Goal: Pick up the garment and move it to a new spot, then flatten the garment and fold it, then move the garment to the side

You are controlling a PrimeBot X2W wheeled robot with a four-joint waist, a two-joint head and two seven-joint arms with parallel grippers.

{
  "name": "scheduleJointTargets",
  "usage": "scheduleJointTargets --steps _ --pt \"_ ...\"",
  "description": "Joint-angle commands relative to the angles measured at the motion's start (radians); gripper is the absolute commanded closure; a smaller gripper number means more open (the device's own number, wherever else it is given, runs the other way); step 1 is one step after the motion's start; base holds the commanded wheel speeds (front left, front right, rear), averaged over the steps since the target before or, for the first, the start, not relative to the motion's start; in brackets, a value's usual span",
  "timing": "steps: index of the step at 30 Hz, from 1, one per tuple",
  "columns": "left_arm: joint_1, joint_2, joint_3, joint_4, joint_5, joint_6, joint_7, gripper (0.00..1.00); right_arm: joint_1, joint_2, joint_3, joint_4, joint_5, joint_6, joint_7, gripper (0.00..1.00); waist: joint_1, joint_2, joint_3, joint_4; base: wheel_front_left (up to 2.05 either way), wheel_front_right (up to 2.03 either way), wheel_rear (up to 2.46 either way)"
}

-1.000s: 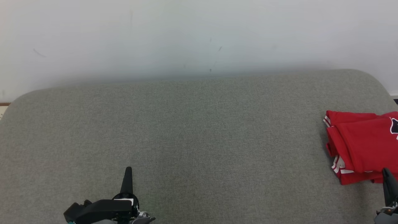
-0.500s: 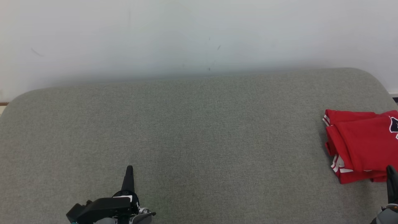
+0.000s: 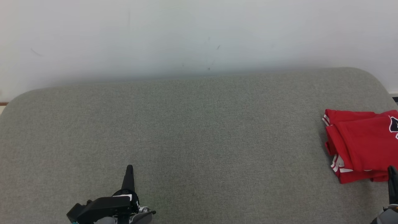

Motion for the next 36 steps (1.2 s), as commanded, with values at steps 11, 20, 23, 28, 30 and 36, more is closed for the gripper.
scheduleJointTargets --steps 11,20,23,28,30,36 --pt "-0.004 0.000 -0.001 0.004 -0.007 -0.004 -0.003 1.00 -0.008 0.002 -0.004 0.003 -0.006 0.000 0.007 1.00 -0.0001 -0.0001 0.000 0.000 0.00 0.00 0.00" --pt "-0.004 0.000 -0.001 0.004 -0.007 -0.004 -0.003 1.00 -0.008 0.004 -0.008 0.003 -0.008 0.000 0.007 1.00 -0.0001 -0.0001 0.000 0.000 0.00 0.00 0.00" --pt "-0.004 0.000 -0.001 0.004 -0.006 -0.004 -0.003 1.00 -0.009 0.004 -0.008 0.003 -0.009 0.000 0.008 1.00 -0.0001 -0.0001 0.000 0.000 0.00 0.00 0.00" --pt "-0.004 0.000 -0.001 0.004 -0.006 -0.004 -0.003 1.00 -0.009 0.005 -0.010 0.003 -0.009 0.000 0.010 1.00 -0.0001 -0.0001 0.000 0.000 0.00 0.00 0.00" --pt "-0.004 0.000 -0.001 0.004 -0.006 -0.004 -0.003 1.00 -0.009 0.005 -0.010 0.003 -0.010 0.000 0.010 1.00 -0.0001 -0.0001 0.000 0.000 0.00 0.00 0.00" --pt "-0.003 0.000 -0.001 0.004 -0.006 -0.004 -0.003 1.00 -0.010 0.006 -0.011 0.003 -0.012 0.000 0.012 1.00 -0.0001 -0.0001 0.000 0.000 0.00 0.00 0.00"
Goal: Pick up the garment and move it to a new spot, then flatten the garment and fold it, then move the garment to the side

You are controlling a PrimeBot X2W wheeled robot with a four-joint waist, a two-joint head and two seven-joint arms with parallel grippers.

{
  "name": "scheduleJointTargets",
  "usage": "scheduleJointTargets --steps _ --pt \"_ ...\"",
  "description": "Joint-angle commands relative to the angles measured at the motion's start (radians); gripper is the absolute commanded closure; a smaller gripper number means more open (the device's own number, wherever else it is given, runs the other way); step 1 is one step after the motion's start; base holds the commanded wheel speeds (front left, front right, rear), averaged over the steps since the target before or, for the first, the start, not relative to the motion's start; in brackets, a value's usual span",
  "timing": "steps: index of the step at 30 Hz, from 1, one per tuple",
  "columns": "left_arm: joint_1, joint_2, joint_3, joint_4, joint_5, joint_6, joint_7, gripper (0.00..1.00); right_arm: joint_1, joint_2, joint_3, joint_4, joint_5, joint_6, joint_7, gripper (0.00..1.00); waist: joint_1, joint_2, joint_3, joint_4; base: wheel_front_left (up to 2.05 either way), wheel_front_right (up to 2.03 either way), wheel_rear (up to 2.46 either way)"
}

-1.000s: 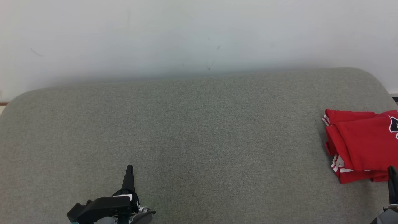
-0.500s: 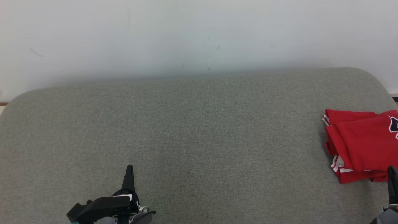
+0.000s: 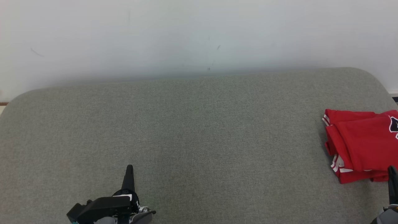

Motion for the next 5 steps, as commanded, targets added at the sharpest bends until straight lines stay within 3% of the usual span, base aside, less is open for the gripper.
scheduleJointTargets --steps 1,5 --pt "-0.003 0.000 -0.001 0.004 -0.006 -0.004 -0.003 1.00 -0.007 0.002 -0.001 0.003 -0.005 0.000 0.004 1.00 0.0000 -0.0001 0.000 0.000 0.00 0.00 0.00" --pt "-0.003 0.000 -0.001 0.004 -0.006 -0.004 -0.003 1.00 -0.007 0.003 -0.001 0.003 -0.004 0.000 0.004 1.00 0.0000 -0.0001 0.000 0.000 0.00 0.00 0.00"
